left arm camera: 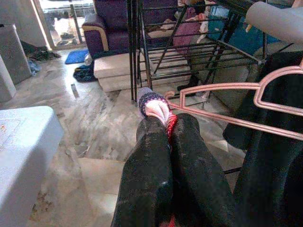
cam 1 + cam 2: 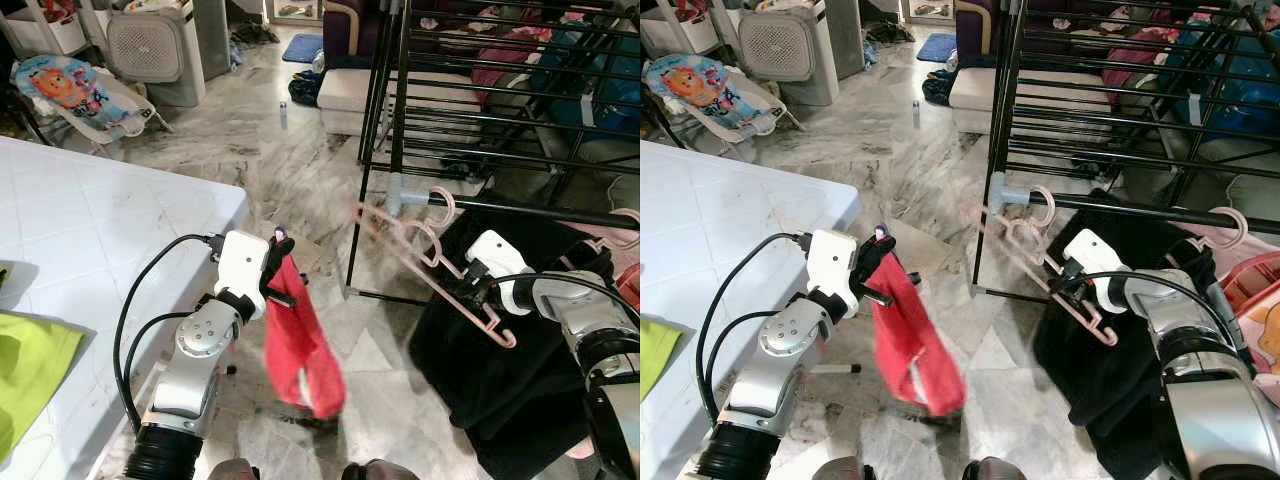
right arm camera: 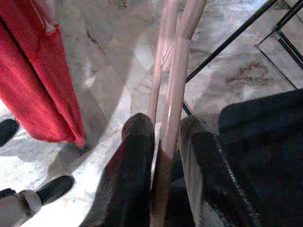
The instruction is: Hang hanger
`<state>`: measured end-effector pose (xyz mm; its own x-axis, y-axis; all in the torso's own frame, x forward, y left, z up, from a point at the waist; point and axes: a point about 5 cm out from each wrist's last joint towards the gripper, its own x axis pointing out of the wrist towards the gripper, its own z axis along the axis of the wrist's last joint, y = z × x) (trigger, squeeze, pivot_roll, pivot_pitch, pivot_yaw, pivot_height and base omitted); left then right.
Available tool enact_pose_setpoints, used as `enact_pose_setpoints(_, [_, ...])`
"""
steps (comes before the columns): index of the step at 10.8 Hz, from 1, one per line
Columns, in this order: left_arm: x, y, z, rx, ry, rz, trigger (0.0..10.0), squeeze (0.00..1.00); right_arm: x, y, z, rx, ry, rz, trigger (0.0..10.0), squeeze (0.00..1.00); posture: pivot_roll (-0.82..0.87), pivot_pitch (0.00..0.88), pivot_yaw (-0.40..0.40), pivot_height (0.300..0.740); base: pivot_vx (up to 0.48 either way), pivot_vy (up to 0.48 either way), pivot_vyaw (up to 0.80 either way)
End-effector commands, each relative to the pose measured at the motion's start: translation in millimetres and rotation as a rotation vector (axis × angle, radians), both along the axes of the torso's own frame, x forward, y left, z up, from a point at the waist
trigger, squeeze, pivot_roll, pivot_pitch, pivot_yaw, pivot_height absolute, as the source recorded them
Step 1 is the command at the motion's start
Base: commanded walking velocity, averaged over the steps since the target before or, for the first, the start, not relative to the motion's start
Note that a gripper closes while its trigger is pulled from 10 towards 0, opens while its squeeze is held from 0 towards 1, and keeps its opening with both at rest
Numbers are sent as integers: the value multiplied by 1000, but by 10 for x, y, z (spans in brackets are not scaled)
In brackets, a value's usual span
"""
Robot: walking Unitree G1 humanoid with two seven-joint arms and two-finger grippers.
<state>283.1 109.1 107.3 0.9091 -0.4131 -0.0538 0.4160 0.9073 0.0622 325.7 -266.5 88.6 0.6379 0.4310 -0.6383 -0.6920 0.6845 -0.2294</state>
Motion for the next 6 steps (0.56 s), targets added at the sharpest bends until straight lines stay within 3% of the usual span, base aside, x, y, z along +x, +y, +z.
enact_pose_setpoints(1, [17,-7,44,9,-17,-5,10000,0,16,-26,44,-15,2,4,0,0,-7,6,-26,740,0,0,0])
enact_pose_setpoints(6, [42,-7,50,11,-22,0,10000,0,18,-29,34,36,5,-44,0,0,-4,0,-24,740,0,0,0])
